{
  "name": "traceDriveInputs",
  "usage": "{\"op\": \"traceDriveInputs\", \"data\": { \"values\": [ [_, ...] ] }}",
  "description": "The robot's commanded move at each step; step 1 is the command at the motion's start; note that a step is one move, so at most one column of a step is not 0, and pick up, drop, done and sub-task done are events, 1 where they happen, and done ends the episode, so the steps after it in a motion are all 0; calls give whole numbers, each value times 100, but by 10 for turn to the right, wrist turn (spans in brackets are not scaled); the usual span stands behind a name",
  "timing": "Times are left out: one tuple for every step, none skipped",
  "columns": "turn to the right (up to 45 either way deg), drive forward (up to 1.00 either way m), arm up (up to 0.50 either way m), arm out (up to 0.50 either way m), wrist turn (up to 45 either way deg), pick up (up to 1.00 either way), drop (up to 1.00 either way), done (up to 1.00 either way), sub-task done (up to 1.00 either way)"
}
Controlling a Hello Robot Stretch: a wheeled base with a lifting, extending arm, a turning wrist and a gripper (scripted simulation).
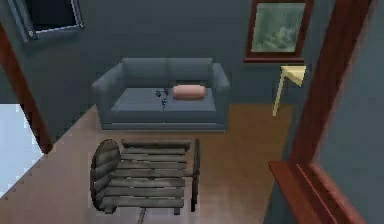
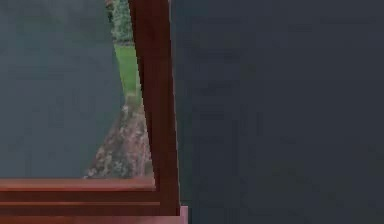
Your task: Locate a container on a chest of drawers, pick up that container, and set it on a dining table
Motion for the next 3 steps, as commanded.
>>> {"op": "traceDriveInputs", "data": {
  "values": [
    [-450,0,0,0,0,0,0,0,0],
    [-450,0,0,0,0,0,0,0,0],
    [-450,0,0,0,0,0,0,0,0]
  ]
}}
